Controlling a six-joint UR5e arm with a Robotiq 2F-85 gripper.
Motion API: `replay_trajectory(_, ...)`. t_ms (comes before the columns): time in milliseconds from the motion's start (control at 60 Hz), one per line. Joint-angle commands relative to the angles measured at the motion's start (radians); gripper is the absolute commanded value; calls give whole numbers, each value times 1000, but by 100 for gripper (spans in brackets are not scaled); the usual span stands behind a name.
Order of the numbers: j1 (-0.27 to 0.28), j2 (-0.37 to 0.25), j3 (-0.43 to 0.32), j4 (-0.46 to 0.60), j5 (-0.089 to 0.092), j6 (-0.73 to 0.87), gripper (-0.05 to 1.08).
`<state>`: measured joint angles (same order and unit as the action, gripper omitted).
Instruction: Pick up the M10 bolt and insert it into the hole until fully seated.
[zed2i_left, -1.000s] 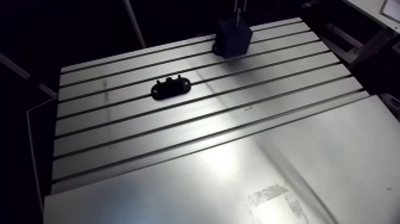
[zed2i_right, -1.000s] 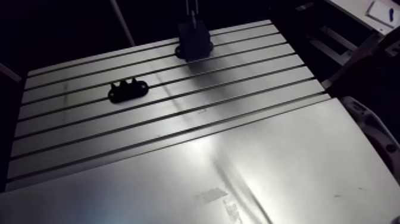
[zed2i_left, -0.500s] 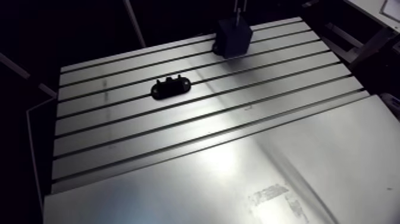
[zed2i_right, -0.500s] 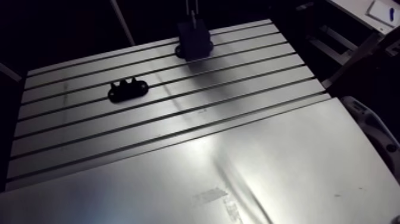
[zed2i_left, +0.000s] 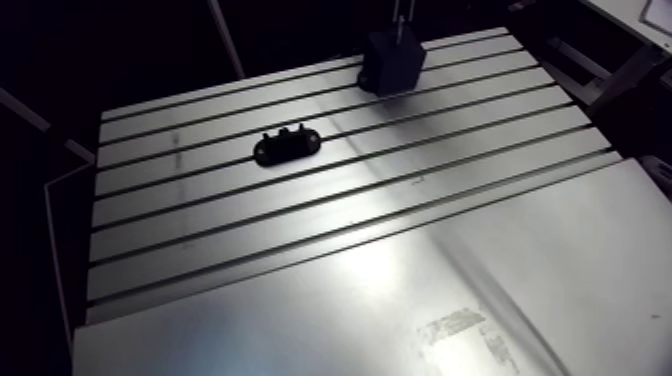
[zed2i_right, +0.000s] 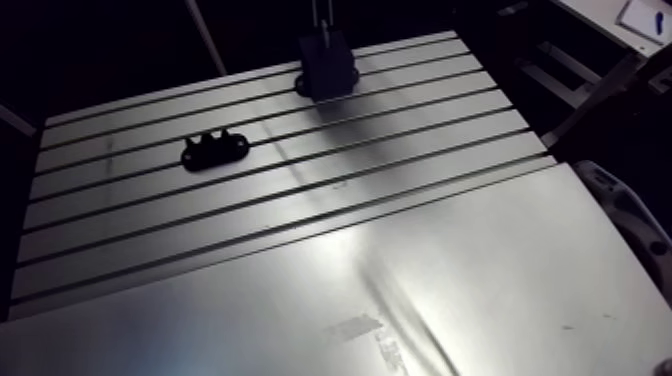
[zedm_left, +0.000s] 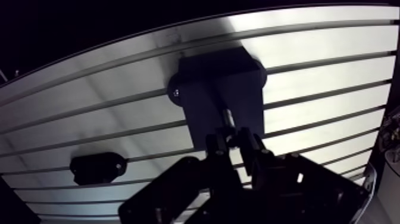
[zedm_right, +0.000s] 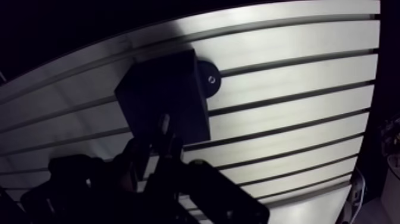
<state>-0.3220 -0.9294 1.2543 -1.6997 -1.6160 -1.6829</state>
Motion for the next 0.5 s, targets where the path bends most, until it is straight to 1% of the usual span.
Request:
replay_trajectory(17,-2,1,10,-1,0,0,107)
replay_trajectory(167,-2,1,15,-2,-2,2,105)
replay_trajectory(200,-2,1,15,-1,-2,1,104)
replay_trajectory(217,-2,1,16,-1,-3,2,99)
replay_trajectory(233,-2,1,16,-1,-3,2,99)
replay_trajectory(250,-2,1,15,-1,-3,2,87)
replay_trajectory(267,-2,1,15,-1,-3,2,87)
replay_trajectory(283,-2,1,16,-2,-3,4,64)
replay_trajectory(300,-2,1,16,-2,-3,4,64)
replay_trajectory(317,-2,1,17,-2,-3,5,31)
replay_trajectory(333,-2,1,17,-2,-3,5,31)
replay_trajectory(350,-2,-1,17,-2,-4,8,2)
replay_trajectory(433,-2,-1,21,-20,-4,7,0)
replay_trajectory(483,-2,-1,28,-66,-6,3,0)
replay_trajectory(500,-2,-1,28,-66,-6,3,0)
